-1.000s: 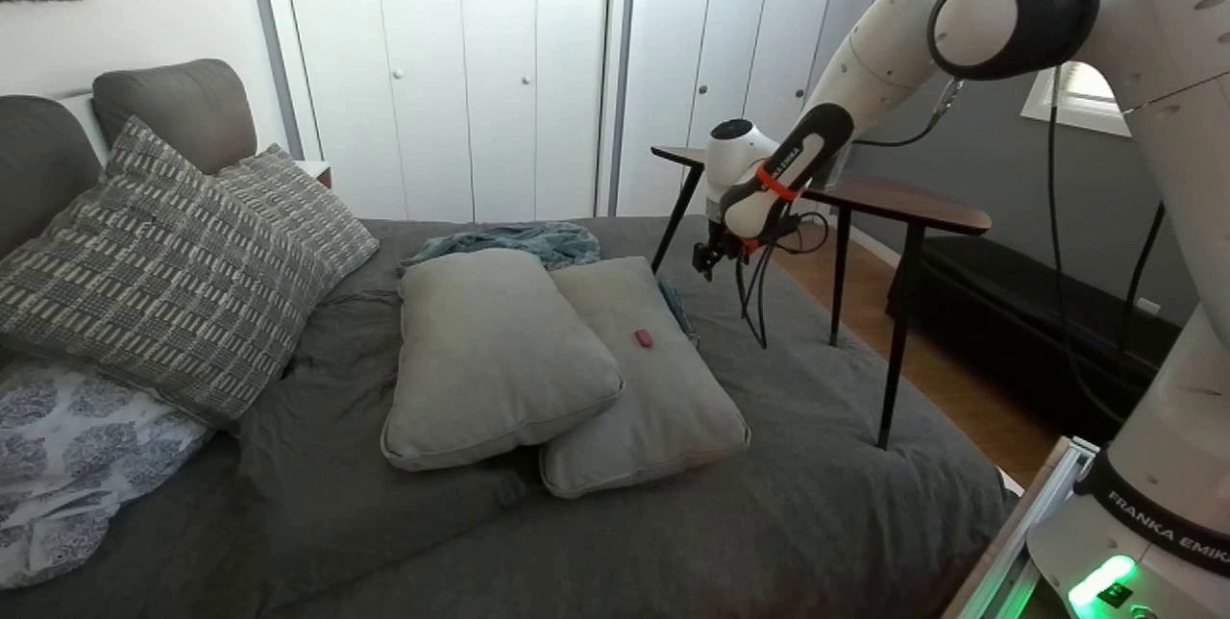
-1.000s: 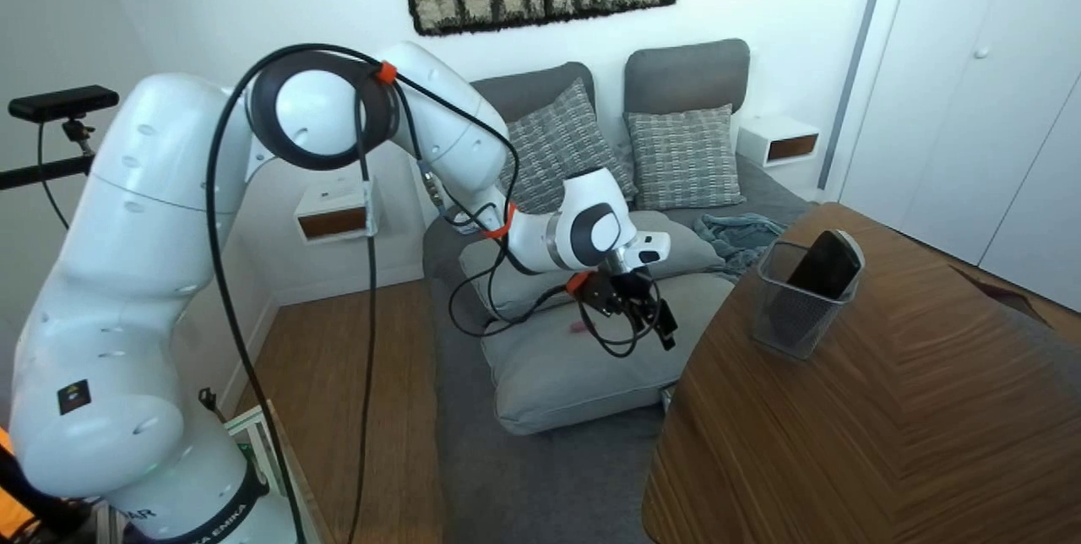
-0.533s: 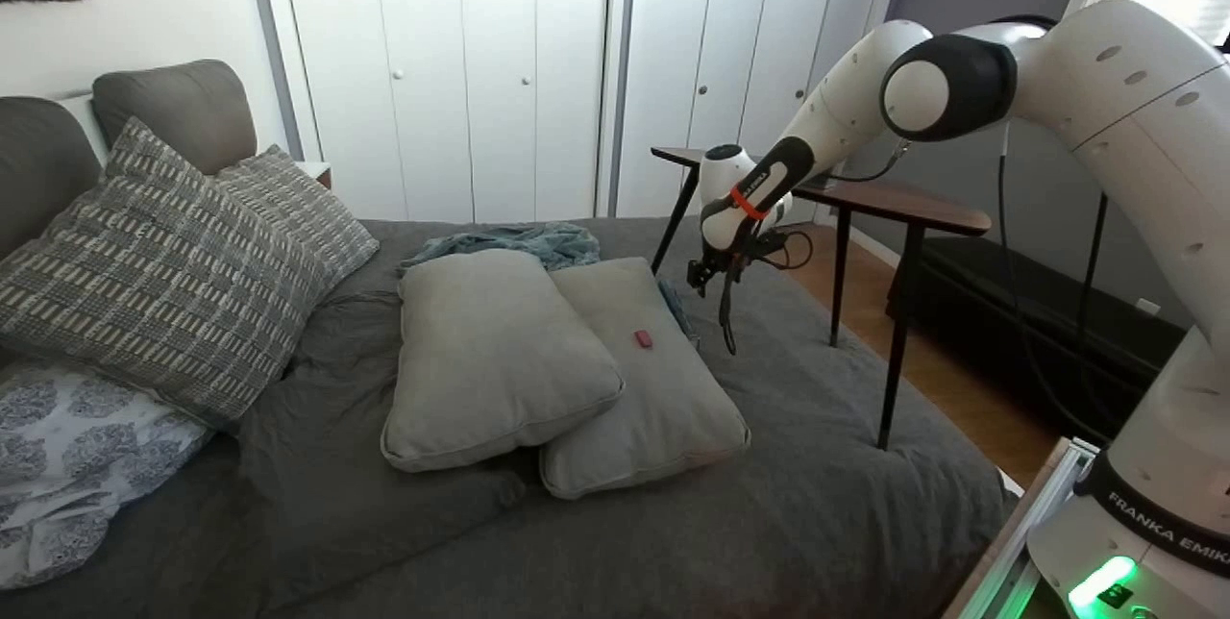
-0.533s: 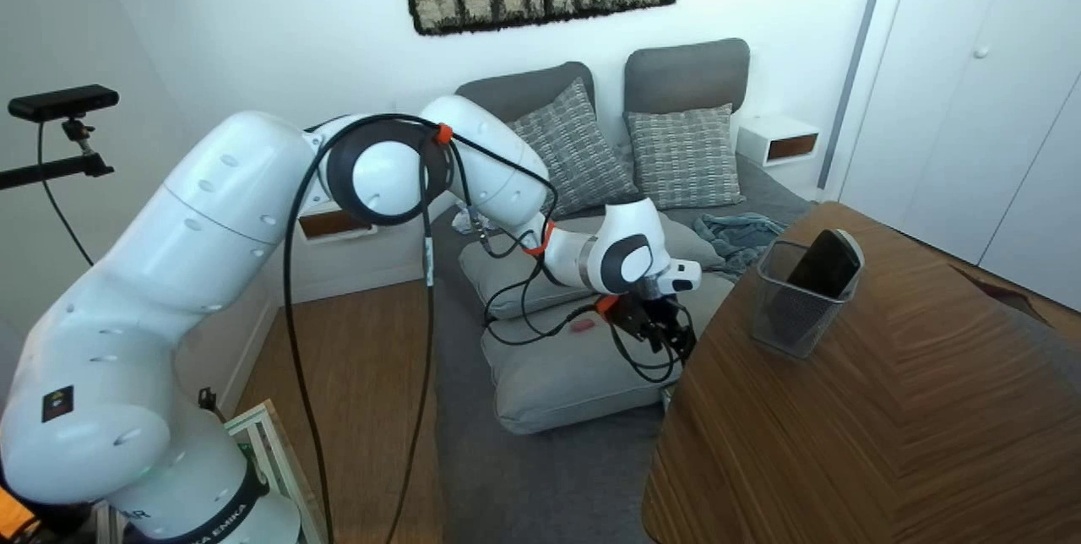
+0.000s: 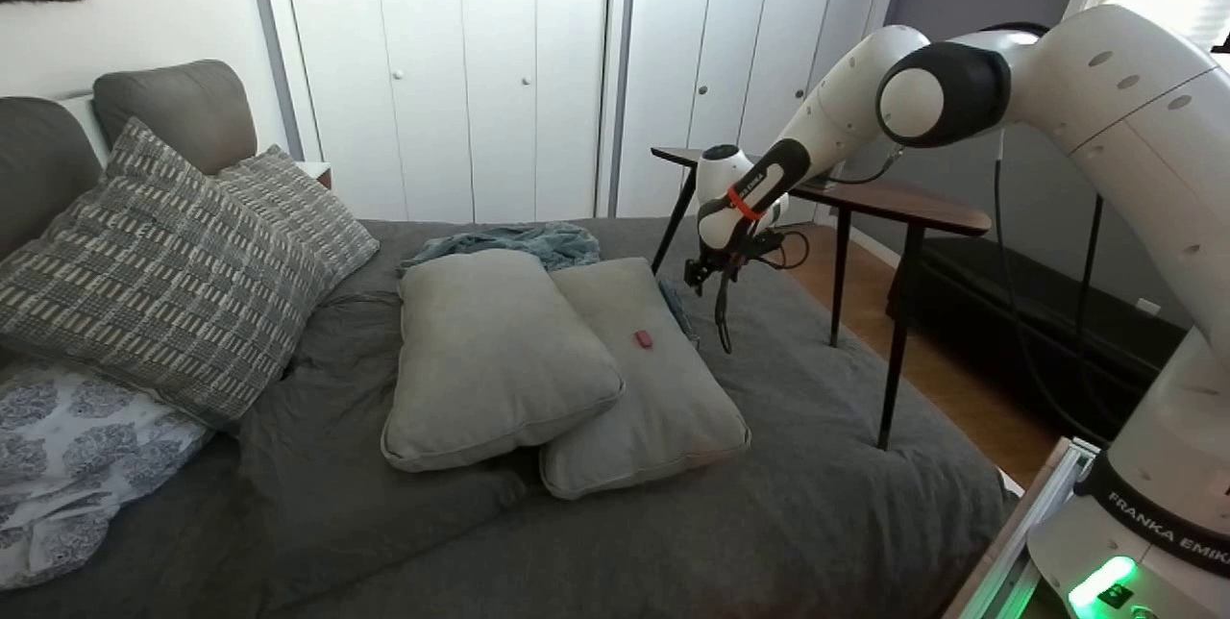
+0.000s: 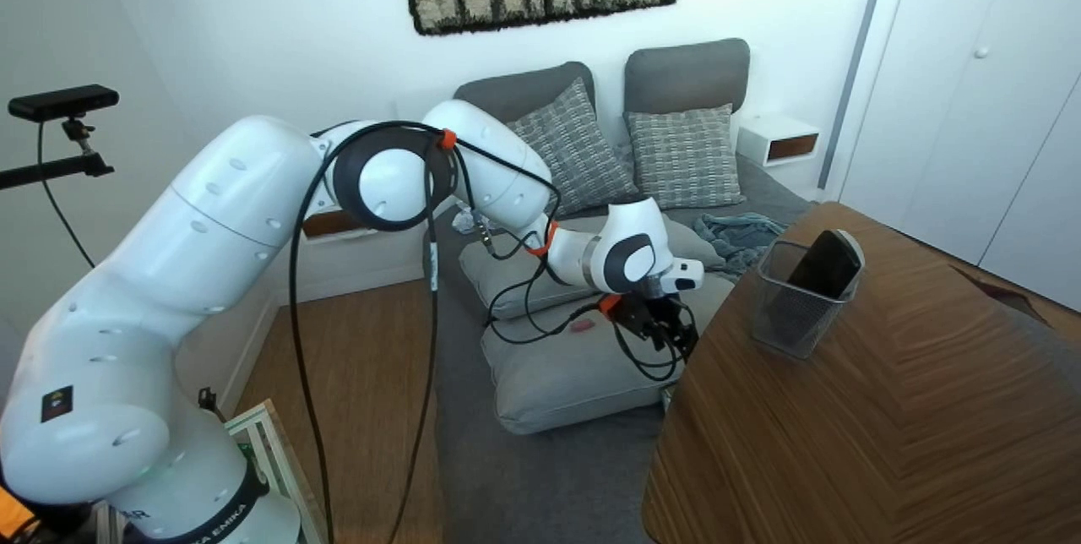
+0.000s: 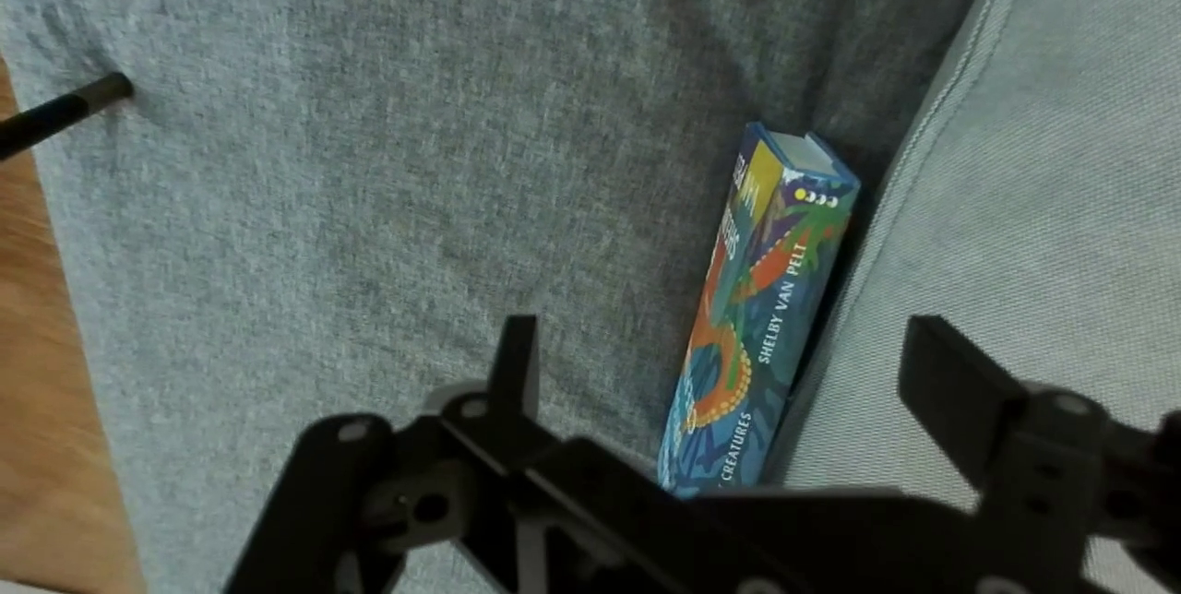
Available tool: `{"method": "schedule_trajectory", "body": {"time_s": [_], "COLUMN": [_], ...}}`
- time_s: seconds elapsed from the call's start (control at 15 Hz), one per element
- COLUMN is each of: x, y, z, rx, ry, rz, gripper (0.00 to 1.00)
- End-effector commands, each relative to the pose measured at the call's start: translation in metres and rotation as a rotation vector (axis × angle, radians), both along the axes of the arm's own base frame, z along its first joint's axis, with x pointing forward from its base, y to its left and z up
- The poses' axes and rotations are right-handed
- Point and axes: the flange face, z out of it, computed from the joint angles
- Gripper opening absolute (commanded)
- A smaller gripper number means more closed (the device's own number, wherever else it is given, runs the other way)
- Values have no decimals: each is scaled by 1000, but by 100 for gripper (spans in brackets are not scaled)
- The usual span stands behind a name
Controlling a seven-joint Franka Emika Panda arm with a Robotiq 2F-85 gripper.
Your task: Pick up the book on the bed and put it on the three legged table top
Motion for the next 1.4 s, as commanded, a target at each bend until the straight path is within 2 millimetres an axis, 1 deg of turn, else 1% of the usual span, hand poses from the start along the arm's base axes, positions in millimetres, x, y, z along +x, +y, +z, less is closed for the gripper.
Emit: {"method": "schedule_trajectory", "body": {"time_s": [0.0,0.13,0.33,0.73,1.0,1.33], "x": [10,16,26,41,50,55], "y": [-11,-18,-24,-39,-37,-39], "z": [-6,-12,-28,-66,-92,-118], "rx": [11,27,46,91,137,109], "ry": [-58,-95,-137,-167,-182,-175], "rz": [-10,-2,-8,-56,-109,-129], "gripper": [100,100,100,100,100,100]}}
